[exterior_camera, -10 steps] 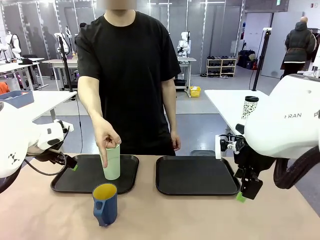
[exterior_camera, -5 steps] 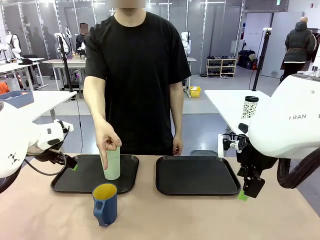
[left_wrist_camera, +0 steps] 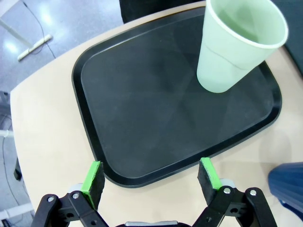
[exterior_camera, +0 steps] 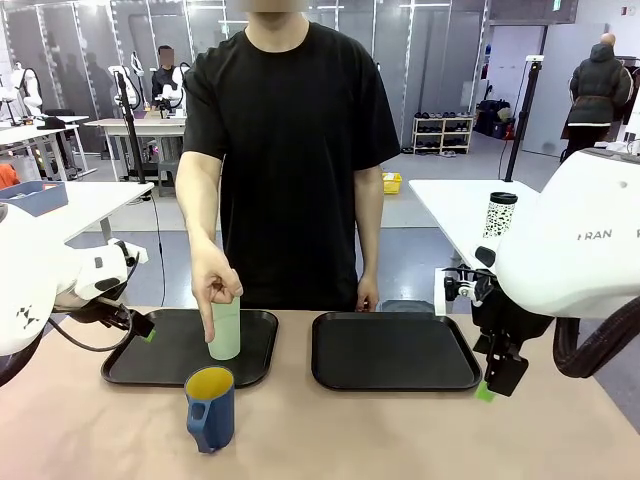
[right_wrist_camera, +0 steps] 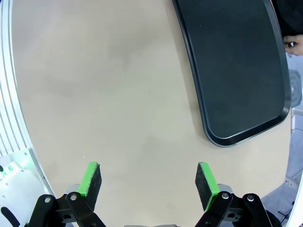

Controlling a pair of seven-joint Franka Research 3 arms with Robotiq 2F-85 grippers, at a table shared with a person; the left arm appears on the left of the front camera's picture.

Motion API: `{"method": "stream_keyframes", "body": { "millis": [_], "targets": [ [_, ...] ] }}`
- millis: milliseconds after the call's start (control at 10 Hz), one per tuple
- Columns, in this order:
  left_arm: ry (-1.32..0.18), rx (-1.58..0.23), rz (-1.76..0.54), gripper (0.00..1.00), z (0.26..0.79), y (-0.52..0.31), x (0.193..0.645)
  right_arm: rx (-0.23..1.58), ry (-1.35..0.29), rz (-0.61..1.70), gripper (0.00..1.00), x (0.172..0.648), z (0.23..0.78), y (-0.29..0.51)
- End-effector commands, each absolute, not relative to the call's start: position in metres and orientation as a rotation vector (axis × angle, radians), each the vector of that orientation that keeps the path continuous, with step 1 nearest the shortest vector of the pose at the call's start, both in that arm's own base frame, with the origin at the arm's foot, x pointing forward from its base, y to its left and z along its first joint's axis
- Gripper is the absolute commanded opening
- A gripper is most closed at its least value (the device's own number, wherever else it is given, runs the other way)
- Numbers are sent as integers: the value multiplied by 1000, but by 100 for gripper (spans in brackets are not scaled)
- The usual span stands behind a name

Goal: Sort and store the cups by type.
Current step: Pick up the Handle plastic cup and place it into the empty Flat Tray.

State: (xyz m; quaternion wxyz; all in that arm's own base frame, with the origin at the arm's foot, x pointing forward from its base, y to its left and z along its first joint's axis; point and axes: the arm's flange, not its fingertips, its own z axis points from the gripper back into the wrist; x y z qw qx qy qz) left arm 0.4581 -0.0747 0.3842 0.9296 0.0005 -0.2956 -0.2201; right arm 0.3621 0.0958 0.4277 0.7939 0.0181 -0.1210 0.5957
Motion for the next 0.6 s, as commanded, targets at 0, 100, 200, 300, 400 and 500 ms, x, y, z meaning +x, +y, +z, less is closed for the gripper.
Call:
{"method": "stream_keyframes", "body": {
  "millis": [0,100,200,300,400,500],
  "targets": [
    [-593,72,-617,100,393,-47,464,23,-263,1252,100,359,422,98],
    [-574,54,-755,100,400,-37,464,23,-263,1252,100,359,422,98],
    [-510,136,-890,100,404,-25,465,23,-263,1252,100,359,422,98],
    [-454,191,-999,100,408,-18,463,23,-263,1252,100,359,422,98],
    [-403,193,-1127,100,410,-16,460,23,-263,1252,100,359,422,98],
    [-342,202,-1218,100,412,-14,456,23,-263,1252,100,359,422,98]
  ]
}}
